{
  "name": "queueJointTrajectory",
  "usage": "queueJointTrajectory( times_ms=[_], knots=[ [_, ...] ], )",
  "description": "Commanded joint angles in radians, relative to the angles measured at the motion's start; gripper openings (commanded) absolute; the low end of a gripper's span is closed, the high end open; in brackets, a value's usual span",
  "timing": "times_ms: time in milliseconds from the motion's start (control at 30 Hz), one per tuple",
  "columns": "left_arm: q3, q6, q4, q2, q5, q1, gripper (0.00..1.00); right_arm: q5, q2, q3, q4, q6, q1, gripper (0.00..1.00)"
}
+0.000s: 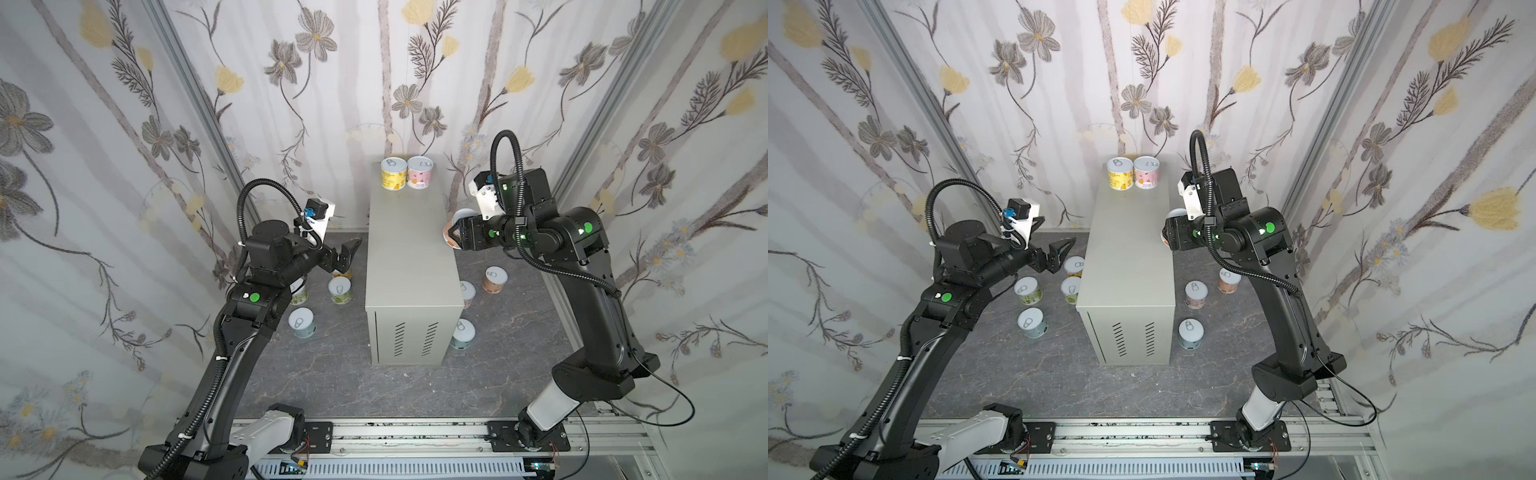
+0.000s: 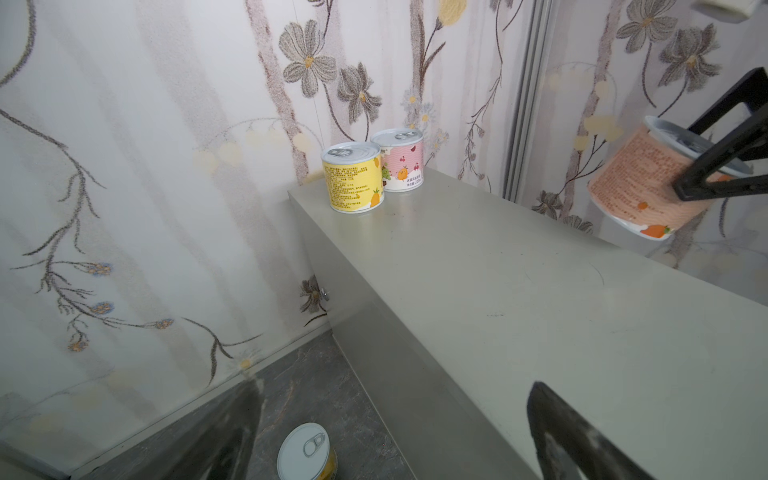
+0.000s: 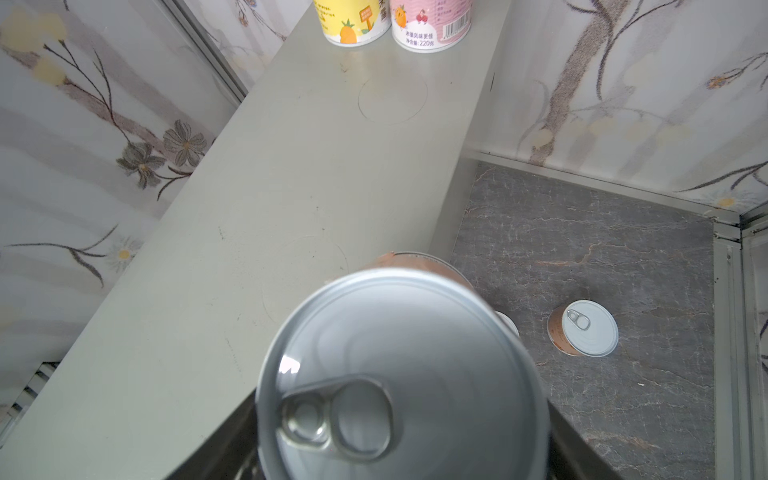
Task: Place and organize the canned foods onto the counter
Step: 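Lift the orange-labelled can with the right gripper up over the cabinet top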
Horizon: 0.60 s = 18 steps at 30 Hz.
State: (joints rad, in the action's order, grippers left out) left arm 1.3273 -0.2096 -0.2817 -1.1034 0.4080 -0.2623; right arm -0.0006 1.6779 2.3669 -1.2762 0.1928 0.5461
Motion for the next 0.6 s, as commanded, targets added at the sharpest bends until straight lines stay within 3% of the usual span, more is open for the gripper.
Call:
queueJointTrajectory(
  times_ms=[0,200,567],
  knots=[
    [-0.011,-0.017,0.007,0.014,0.02,-0.008,1.0,0.029,0.01,0.009,0.023,-0.003,0.031,0.4],
    [-0.013,-0.019,0.003,0.021,0.04,-0.031,1.0,0.033,0.02,0.011,0.015,-0.003,0.066,0.41],
    [0.012,-0.059,-0.057,0.011,0.021,-0.101,1.0,0.031,0.054,0.032,0.002,-0.015,0.097,0.54]
  ],
)
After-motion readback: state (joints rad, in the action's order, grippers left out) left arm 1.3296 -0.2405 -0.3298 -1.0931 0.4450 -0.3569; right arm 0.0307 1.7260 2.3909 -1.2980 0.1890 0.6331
